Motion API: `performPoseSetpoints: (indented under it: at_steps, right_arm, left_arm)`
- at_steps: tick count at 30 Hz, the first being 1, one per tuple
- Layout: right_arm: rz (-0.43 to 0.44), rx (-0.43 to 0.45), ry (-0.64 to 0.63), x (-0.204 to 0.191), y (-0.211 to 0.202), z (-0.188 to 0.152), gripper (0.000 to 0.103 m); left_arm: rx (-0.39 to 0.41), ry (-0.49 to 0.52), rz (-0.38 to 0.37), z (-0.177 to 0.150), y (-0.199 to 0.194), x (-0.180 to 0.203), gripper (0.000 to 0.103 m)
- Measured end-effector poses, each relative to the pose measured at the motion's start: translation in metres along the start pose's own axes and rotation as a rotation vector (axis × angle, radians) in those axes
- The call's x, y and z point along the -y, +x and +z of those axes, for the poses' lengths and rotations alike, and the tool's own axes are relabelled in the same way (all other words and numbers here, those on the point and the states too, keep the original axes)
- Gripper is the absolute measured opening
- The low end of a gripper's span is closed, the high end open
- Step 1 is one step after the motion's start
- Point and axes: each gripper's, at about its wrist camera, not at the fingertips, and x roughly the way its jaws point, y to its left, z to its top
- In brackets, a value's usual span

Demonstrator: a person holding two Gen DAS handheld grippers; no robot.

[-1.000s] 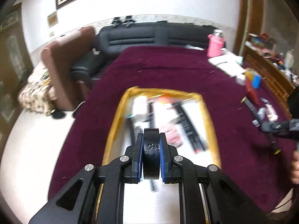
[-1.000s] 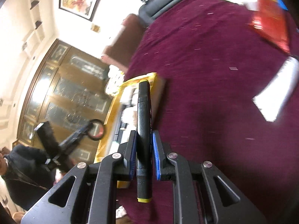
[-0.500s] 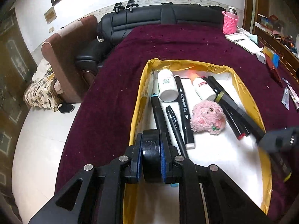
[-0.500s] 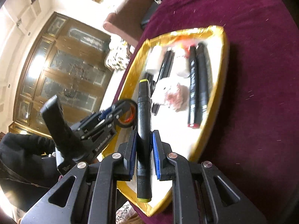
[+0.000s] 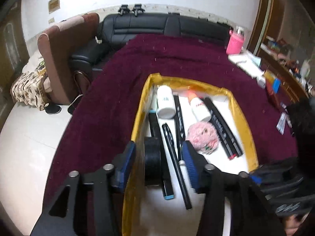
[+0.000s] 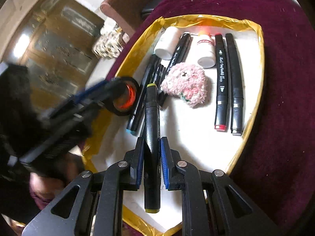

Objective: Organize objects
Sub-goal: 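Carry the tape roll into the box and open the left gripper while the right gripper carries the marker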

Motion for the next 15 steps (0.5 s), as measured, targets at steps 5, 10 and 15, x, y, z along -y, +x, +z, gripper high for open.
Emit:
performPoseSetpoints:
  at_steps: [5,10,15]
  right_arm:
    - [-0.095,-0.047,-0.048,-0.013,0.011,0.001,0.015]
    - [-0.113,-0.012,-0.059,-0.011,0.004,0.014,0.016]
    - [-0.194,0.052,-0.074,-0.002,0.007,0.039,0.017]
  left_arm:
    - [0.091,-0.029,-0.011,0.004,-0.030,-0.009,0.058]
    - [0.131,-0.082,-0.020,0.001,-0.043,-0.024,0.059]
    - [0.126,-0.123,-0.025,-0.003,-0.040,-0.038,0.059]
